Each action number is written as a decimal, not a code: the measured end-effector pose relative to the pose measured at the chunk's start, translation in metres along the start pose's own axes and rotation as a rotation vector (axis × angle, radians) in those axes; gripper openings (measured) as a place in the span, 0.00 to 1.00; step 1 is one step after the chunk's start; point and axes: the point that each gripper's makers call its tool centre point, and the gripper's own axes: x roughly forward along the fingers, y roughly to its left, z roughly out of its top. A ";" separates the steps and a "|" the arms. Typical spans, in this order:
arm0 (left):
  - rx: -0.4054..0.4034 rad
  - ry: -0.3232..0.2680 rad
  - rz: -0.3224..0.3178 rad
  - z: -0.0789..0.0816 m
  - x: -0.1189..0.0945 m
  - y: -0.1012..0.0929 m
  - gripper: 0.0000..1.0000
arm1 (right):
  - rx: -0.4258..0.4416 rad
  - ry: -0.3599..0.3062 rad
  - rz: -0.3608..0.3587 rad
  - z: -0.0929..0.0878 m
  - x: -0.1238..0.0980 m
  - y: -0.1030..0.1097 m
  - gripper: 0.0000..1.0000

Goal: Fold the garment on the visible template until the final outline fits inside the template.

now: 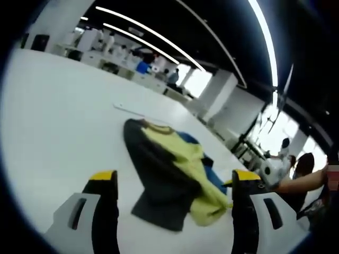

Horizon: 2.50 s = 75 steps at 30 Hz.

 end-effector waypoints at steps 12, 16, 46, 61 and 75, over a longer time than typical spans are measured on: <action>-0.009 0.002 0.009 -0.002 -0.003 0.003 0.85 | -0.106 0.010 -0.032 -0.003 0.002 0.001 0.02; -0.010 0.004 0.009 -0.003 -0.003 0.003 0.85 | -0.072 -0.019 -0.055 0.005 -0.007 -0.008 0.00; -0.024 0.011 0.011 -0.007 -0.001 0.006 0.84 | -0.143 -0.045 -0.098 0.087 0.034 -0.135 0.00; -0.035 0.010 0.031 -0.008 -0.004 0.014 0.84 | -0.034 0.046 -0.065 0.057 0.067 -0.145 0.00; -0.035 0.003 0.031 -0.006 -0.004 0.012 0.84 | 0.132 -0.030 -0.053 0.062 0.061 -0.140 0.34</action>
